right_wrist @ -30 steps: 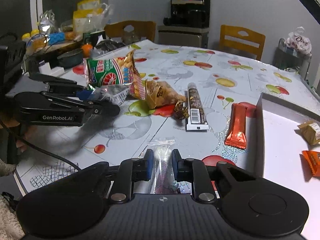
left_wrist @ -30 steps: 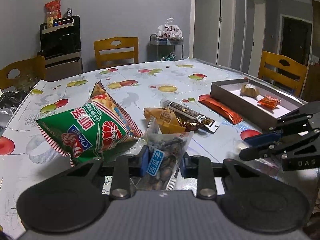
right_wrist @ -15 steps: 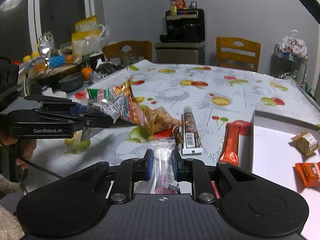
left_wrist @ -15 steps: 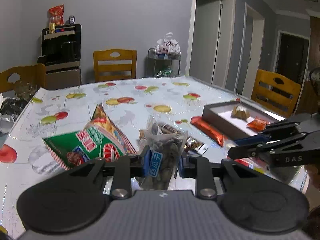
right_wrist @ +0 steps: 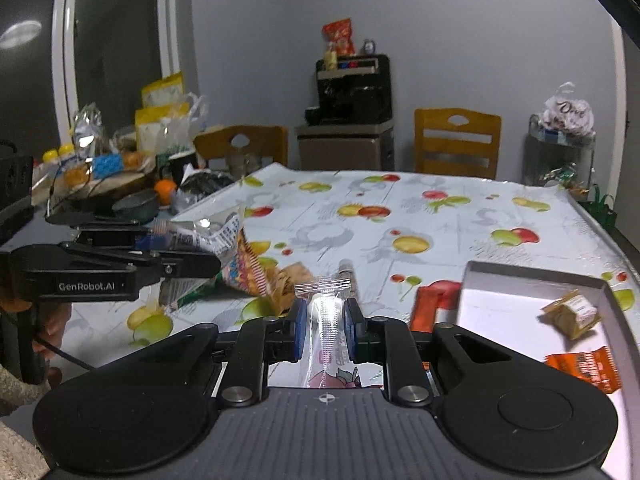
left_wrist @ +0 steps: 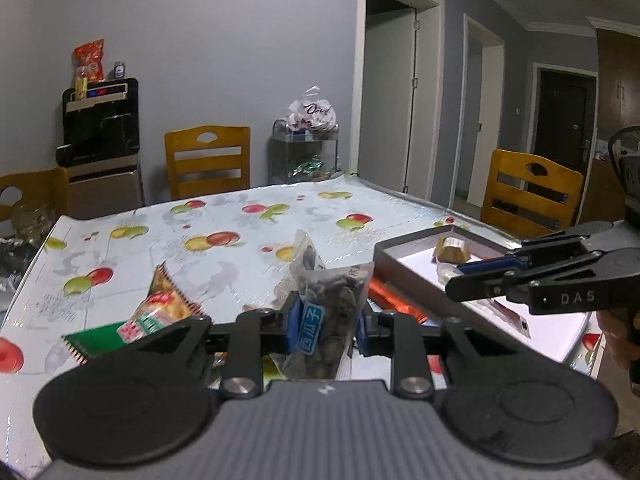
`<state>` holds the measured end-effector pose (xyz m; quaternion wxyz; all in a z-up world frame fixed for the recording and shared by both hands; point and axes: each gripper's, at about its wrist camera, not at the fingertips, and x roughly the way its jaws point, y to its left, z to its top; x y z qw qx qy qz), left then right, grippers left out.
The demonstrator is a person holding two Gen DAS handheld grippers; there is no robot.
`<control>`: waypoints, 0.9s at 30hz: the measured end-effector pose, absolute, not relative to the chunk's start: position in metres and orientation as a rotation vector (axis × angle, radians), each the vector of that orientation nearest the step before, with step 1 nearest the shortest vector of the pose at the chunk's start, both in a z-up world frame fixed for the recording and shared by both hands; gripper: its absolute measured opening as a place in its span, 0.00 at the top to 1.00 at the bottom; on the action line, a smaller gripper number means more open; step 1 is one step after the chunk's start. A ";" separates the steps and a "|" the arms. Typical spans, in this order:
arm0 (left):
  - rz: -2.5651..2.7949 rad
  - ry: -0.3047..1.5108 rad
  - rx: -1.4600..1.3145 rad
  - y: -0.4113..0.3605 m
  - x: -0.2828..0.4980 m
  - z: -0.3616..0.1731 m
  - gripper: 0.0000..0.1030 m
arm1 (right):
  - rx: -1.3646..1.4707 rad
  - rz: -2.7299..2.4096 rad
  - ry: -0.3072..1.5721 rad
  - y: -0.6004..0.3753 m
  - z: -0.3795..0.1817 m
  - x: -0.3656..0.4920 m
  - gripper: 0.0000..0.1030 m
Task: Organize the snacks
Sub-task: 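Lift both bags and carry them toward the white tray box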
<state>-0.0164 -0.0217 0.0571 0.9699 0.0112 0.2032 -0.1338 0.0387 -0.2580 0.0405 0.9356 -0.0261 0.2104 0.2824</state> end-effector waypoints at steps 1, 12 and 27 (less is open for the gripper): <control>-0.276 0.405 0.027 -0.025 -0.016 0.059 0.77 | -0.048 0.572 0.426 -0.261 0.042 0.039 0.79; -0.367 0.317 0.057 -0.066 0.001 0.082 0.77 | -0.037 0.486 0.381 -0.290 0.053 0.039 0.79; -0.459 0.266 0.070 -0.113 0.030 0.105 0.77 | -0.008 0.364 0.360 -0.329 0.055 0.041 0.79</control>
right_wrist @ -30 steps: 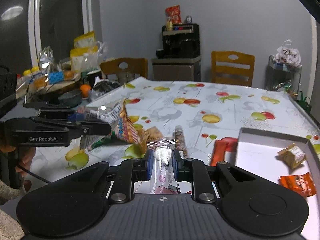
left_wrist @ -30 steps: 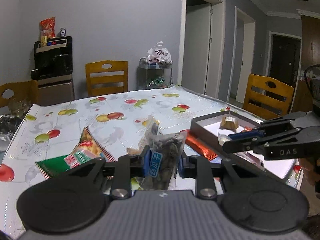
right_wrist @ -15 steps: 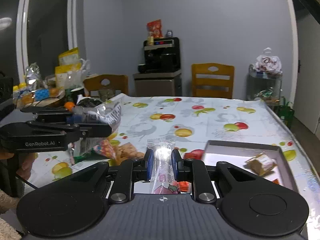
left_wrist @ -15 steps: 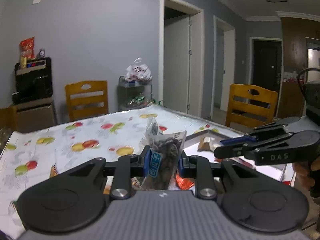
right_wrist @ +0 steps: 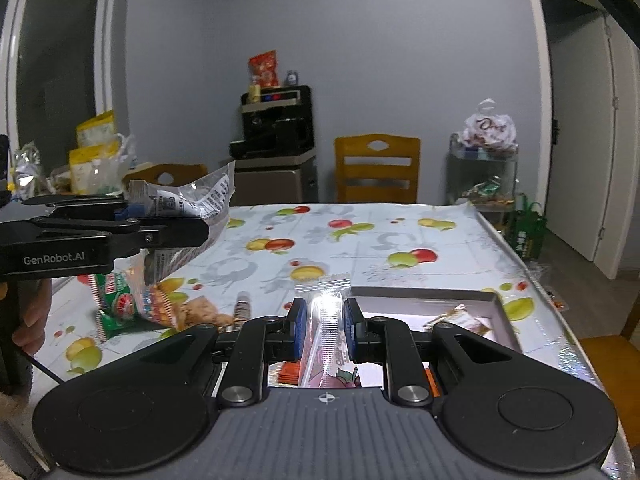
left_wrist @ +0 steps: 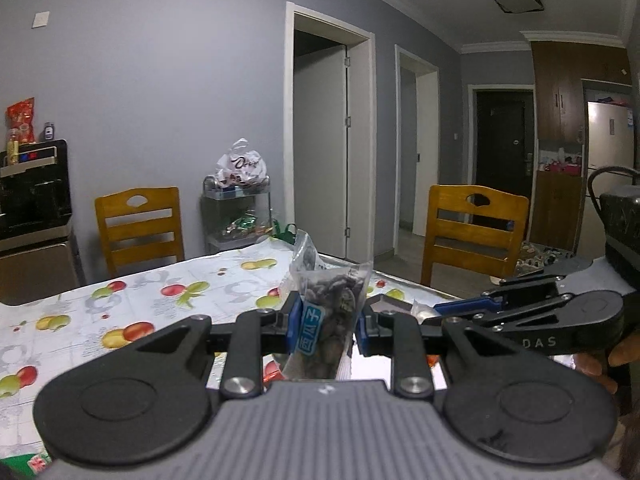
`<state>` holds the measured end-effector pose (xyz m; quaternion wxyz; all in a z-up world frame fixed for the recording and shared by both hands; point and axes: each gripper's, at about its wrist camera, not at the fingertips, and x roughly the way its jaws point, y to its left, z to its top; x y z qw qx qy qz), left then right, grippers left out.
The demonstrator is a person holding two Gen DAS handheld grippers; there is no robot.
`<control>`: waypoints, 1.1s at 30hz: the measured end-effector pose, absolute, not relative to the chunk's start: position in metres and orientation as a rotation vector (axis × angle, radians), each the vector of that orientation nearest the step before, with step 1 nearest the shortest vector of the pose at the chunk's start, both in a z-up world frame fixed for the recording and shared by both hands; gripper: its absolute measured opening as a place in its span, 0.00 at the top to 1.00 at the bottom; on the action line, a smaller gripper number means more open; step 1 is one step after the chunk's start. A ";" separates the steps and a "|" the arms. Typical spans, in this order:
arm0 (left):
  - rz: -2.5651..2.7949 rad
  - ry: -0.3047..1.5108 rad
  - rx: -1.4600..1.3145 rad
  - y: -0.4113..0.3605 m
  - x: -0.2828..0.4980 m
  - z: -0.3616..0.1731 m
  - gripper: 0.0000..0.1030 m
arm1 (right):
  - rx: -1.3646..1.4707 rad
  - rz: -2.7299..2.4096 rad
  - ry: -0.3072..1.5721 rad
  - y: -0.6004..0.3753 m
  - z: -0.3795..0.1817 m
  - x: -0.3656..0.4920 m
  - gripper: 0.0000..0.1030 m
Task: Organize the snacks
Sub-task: 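Lift both bags and carry them toward the white tray box, then lower the nut bag into the tray and open the left tool while the right tool holds its bag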
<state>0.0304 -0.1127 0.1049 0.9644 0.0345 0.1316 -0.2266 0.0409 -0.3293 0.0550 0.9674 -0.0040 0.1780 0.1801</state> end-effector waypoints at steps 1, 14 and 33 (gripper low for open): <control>-0.464 0.268 0.072 -0.117 0.032 0.105 0.77 | -0.006 0.359 0.361 -0.332 0.055 0.041 0.79; -0.516 0.304 0.110 -0.157 0.058 0.098 0.77 | 0.029 0.302 0.381 -0.368 0.044 0.045 0.79; -0.651 0.392 0.217 -0.222 0.074 0.063 0.77 | 0.116 0.239 0.429 -0.425 0.014 0.037 0.79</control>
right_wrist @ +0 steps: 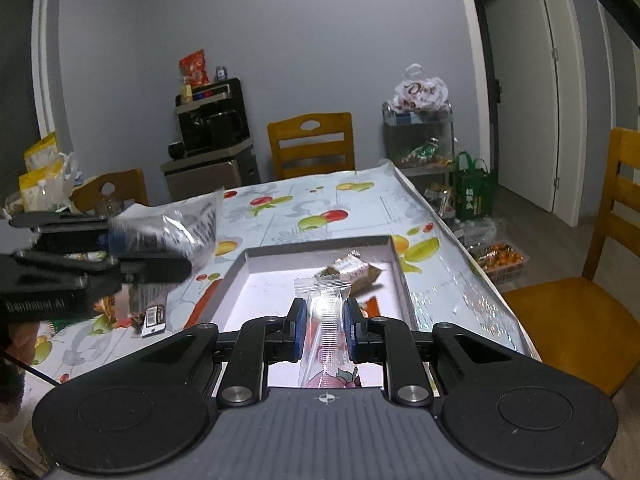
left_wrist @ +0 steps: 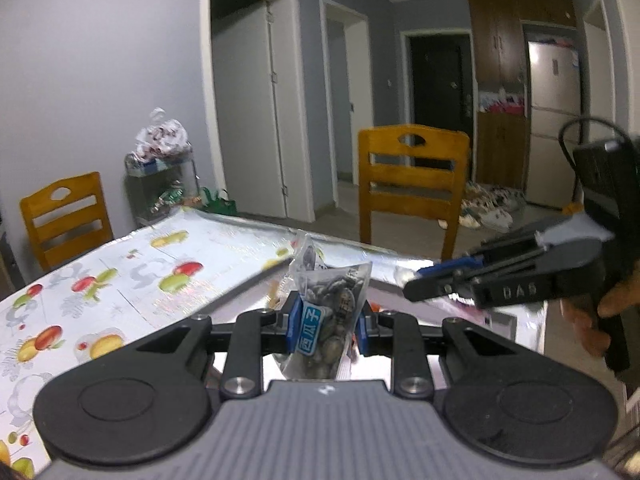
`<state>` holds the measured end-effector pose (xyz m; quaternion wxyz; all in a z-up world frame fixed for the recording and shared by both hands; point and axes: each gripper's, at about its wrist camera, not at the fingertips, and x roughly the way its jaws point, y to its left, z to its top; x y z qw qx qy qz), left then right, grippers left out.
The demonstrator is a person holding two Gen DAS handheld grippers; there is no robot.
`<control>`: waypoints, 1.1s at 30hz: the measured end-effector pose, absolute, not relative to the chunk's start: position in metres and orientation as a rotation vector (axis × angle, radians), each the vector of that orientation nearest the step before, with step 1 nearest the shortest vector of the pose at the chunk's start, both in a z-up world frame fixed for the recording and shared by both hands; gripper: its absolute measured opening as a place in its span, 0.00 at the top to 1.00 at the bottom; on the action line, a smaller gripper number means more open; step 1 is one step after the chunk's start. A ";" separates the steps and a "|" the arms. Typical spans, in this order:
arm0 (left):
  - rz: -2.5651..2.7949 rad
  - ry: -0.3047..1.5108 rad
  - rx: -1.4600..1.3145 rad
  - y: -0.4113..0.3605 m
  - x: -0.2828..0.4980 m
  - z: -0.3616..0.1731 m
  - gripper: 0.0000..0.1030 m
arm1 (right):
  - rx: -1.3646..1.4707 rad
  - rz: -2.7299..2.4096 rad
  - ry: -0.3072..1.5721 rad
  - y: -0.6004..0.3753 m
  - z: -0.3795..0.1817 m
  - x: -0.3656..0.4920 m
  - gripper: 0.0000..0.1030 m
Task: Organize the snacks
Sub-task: 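Lower the nut bag into the tray and open the left tool while the right tool holds its bag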
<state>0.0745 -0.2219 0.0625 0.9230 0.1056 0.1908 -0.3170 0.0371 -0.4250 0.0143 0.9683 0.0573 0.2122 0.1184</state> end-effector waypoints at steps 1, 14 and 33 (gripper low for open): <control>-0.655 0.400 0.223 -0.225 0.075 0.059 0.77 | 0.116 0.238 0.430 -0.426 0.013 0.037 0.79; -0.800 0.442 0.394 -0.277 0.052 0.019 0.77 | 0.120 0.242 0.515 -0.436 -0.007 0.031 0.79; -0.864 0.519 0.439 -0.302 0.051 -0.012 0.77 | 0.045 0.171 0.565 -0.429 -0.015 0.029 0.79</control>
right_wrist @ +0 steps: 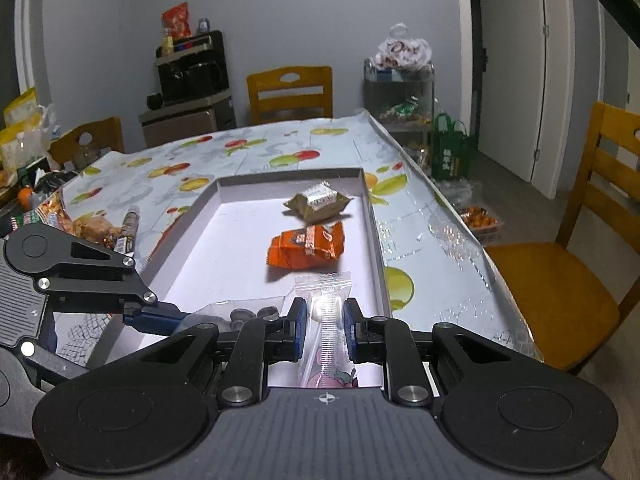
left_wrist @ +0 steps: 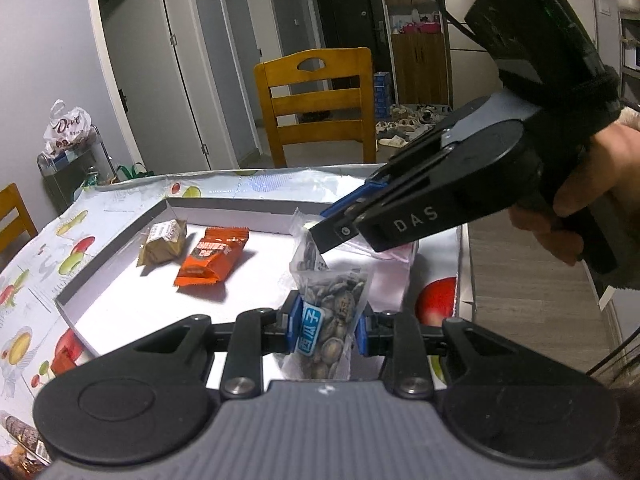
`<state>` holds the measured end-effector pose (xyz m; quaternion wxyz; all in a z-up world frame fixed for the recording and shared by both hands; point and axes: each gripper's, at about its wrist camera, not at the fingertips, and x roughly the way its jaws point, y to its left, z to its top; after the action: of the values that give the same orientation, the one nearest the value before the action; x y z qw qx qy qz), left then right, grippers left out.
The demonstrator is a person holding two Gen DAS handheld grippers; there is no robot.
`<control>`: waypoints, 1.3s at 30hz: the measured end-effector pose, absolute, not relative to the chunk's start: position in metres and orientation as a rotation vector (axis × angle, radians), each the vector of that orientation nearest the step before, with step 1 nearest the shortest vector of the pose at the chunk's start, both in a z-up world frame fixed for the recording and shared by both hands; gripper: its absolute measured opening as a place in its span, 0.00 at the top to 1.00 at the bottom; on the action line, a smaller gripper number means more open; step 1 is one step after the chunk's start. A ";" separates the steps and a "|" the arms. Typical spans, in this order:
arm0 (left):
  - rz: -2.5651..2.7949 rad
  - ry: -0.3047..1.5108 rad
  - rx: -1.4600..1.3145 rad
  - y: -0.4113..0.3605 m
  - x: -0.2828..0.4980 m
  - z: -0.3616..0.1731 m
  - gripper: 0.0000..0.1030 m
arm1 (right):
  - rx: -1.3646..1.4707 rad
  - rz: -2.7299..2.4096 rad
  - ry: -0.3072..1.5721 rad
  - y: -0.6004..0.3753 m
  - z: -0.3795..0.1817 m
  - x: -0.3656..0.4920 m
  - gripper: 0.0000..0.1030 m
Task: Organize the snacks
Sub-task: 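Lower the nut bag into the tray and open the left tool while the right tool holds its bag, then open the right tool to drop the clear candy bag into the tray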
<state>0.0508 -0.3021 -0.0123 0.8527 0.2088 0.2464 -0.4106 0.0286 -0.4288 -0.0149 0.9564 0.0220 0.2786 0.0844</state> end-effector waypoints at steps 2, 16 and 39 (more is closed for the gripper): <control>-0.865 0.525 0.424 -0.301 0.051 -0.012 0.77 | 0.039 0.172 0.567 -0.428 -0.015 0.029 0.79; -0.852 0.532 0.290 -0.288 0.052 -0.002 0.31 | 0.109 0.162 0.554 -0.437 -0.011 0.028 0.66; -0.561 0.523 0.076 -0.153 0.038 0.035 0.06 | 0.133 0.252 0.482 -0.380 0.019 0.031 0.06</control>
<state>0.0385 -0.1530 0.0352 0.9268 0.0370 0.2549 -0.2734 0.0313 -0.3800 0.0191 0.9610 0.0658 0.2381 0.1243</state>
